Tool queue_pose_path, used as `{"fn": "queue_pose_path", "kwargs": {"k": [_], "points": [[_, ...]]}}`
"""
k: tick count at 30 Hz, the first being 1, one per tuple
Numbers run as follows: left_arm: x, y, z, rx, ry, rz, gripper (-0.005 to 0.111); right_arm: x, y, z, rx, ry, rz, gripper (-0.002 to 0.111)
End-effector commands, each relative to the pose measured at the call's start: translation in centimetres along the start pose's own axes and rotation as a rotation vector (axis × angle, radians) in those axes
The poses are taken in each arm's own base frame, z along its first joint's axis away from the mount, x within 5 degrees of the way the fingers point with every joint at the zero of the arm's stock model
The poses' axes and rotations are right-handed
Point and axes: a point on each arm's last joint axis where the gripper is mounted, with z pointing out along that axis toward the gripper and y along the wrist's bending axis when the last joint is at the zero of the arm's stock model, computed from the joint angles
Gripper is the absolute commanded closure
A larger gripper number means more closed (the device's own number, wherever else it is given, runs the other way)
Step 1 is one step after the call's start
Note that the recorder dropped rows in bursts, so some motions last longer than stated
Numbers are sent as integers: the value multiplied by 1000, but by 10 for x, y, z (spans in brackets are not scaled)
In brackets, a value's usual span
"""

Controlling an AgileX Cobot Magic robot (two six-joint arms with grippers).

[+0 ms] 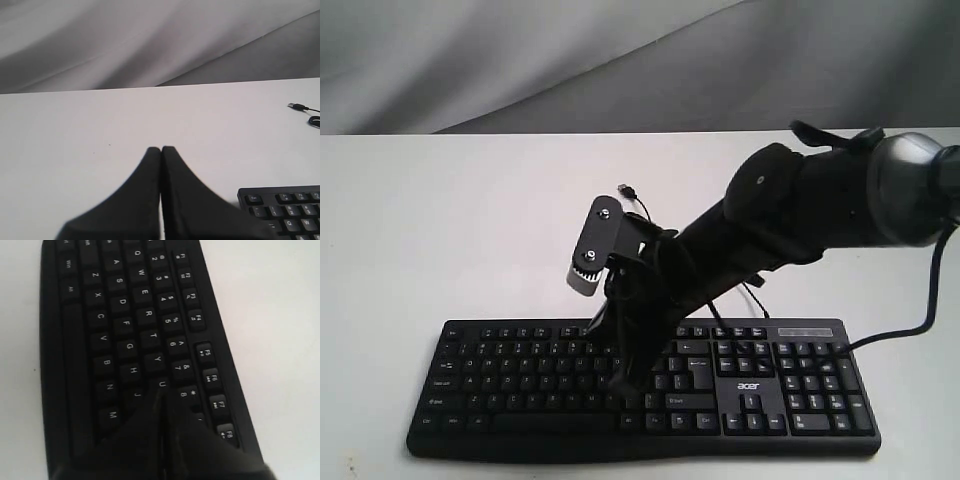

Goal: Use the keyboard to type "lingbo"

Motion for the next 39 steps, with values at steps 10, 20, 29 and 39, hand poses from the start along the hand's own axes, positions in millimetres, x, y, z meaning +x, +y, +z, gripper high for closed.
{"fn": "queue_pose_path", "kwargs": {"k": [10, 20, 29, 39], "points": [[1, 0, 0, 0, -8, -2, 106, 11, 14, 7, -28, 89, 5, 108], [1, 0, 0, 0, -8, -2, 106, 15, 13, 12, -24, 101, 12, 108], [1, 0, 0, 0, -8, -2, 106, 18, 13, 20, -7, 121, 3, 108], [1, 0, 0, 0, -8, -2, 106, 20, 13, 19, -10, 145, -3, 108]]}}
